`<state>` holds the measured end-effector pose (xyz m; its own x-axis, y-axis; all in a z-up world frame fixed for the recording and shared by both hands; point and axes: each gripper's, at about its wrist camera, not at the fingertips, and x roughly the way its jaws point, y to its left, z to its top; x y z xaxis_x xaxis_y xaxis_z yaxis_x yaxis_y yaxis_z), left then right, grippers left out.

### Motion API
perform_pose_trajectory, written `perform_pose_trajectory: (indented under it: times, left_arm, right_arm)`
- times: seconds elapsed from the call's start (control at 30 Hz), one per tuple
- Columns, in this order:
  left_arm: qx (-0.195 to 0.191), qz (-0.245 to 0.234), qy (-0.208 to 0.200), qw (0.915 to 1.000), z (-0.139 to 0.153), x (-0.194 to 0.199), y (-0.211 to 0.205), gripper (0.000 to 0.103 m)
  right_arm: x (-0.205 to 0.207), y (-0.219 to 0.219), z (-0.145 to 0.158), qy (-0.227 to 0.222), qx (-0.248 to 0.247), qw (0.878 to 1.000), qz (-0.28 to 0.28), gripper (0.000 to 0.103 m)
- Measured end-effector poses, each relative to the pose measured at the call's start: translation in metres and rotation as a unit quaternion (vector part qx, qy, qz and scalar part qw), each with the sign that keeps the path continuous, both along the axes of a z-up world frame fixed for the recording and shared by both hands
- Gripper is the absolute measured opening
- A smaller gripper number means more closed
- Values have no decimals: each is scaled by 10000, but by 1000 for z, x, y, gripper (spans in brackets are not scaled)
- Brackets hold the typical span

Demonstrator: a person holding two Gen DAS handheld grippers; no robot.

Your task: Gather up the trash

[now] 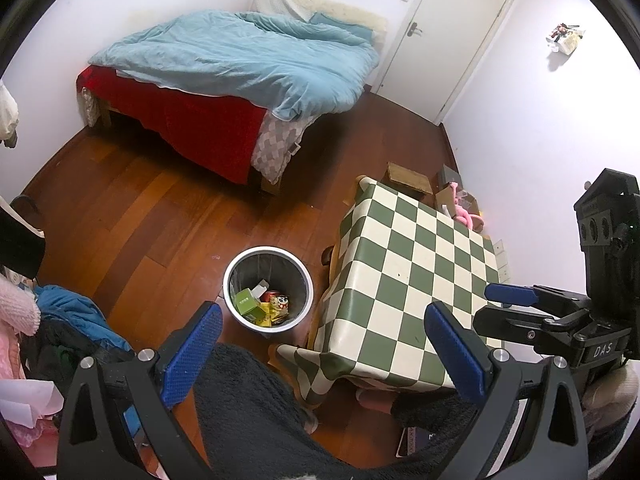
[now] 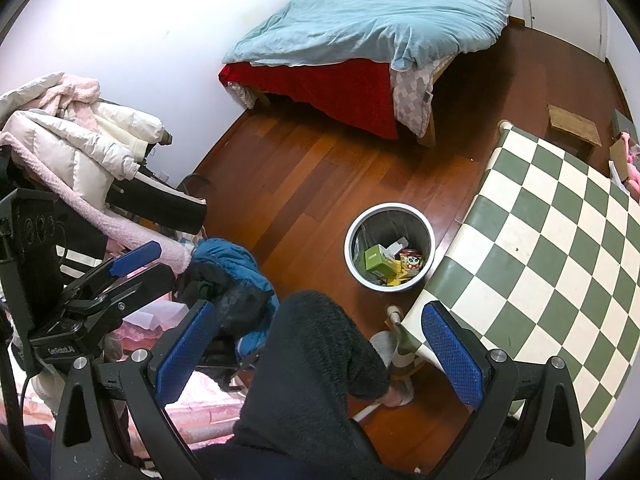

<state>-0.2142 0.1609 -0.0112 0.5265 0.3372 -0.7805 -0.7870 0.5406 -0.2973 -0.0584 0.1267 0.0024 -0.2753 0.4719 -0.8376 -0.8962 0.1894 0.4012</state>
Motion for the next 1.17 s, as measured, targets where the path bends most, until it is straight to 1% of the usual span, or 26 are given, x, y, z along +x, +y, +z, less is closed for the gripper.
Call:
perform_pose_trajectory:
  times: [0.8, 1.17]
  left_arm:
    - [2, 8, -35, 10000, 0, -1, -2, 103]
    - [29, 10, -95, 9999, 9, 0, 0, 103]
  right_arm:
    - [-9, -1, -1, 7, -10, 9999, 149, 103]
    - [-11, 0, -1, 7, -3, 9998, 183, 103]
